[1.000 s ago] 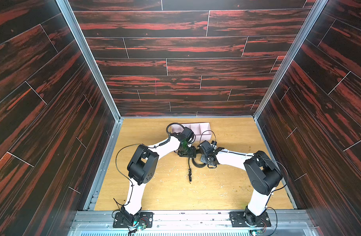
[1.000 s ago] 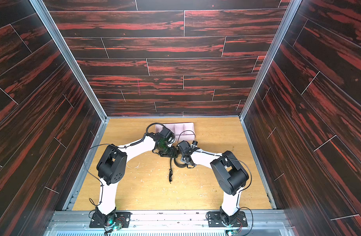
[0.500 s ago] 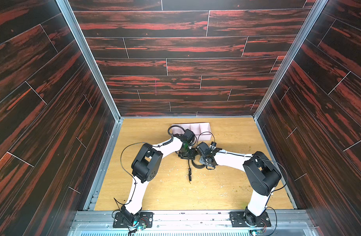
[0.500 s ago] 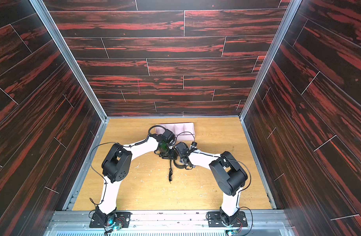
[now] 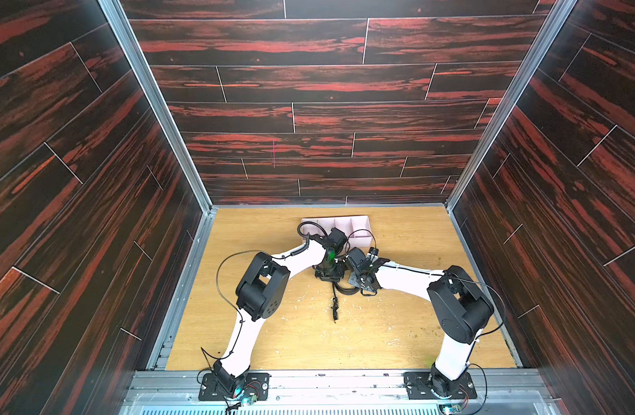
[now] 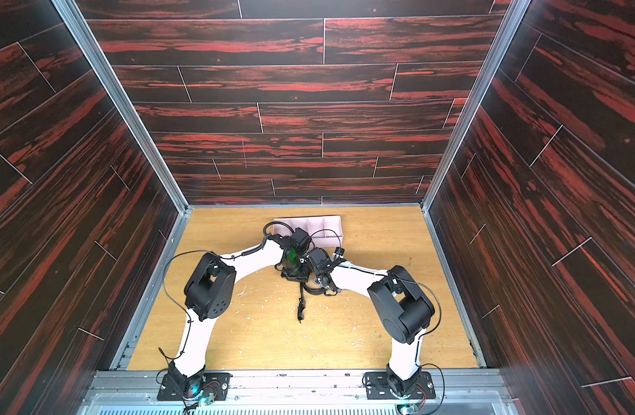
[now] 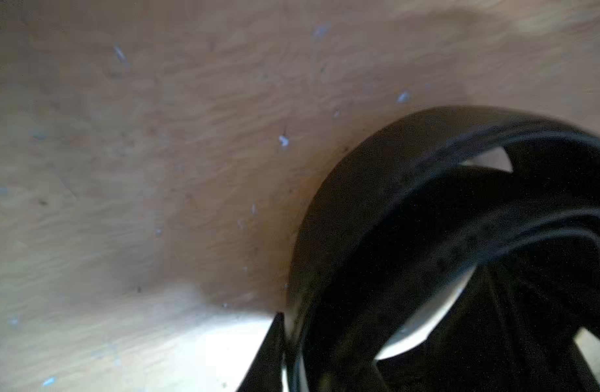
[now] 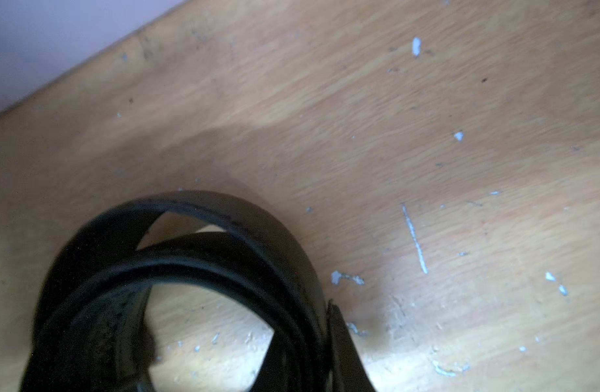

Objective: Place the belts into the storage roll
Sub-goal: Roll the belt at the center of the board.

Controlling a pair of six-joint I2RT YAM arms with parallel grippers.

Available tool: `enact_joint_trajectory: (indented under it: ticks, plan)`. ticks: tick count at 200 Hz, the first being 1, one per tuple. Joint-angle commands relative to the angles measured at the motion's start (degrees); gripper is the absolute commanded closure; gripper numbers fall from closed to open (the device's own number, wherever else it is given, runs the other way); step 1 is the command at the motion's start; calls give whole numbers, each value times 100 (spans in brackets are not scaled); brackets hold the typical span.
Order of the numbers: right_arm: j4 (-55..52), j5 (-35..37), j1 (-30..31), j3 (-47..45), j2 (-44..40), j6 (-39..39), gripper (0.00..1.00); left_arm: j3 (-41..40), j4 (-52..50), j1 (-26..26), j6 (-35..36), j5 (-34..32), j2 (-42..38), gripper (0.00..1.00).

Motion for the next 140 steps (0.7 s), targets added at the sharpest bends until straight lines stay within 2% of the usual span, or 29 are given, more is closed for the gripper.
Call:
enact_joint_trajectory:
  ticks: [1, 37, 64, 88, 104, 123, 140]
  plan:
    - [154, -53, 16, -26, 68, -253, 93, 196, -627, -10, -14, -312, 108, 80]
    - [908, -316, 2, -683, -482, -747, 63, 387, -1002, 12, -22, -409, 128, 93]
    - [1144, -558, -31, -1006, -1101, -1213, 44, 413, -1241, 20, -148, -527, 58, 97]
    - [1180, -924, -58, -1299, -1676, -1429, 34, 474, -1476, 25, -288, -664, -1, 99]
    - [1203, -1260, -65, -1538, -2054, -1551, 30, 475, -1533, 34, -375, -782, -54, 100]
    - [1298, -1812, 38, -1844, -2451, -1798, 30, 504, -1532, 34, -466, -740, -34, 100]
    - [1321, -1870, 304, -2064, -2746, -2037, 29, 596, -1607, 40, -485, -782, 36, 100]
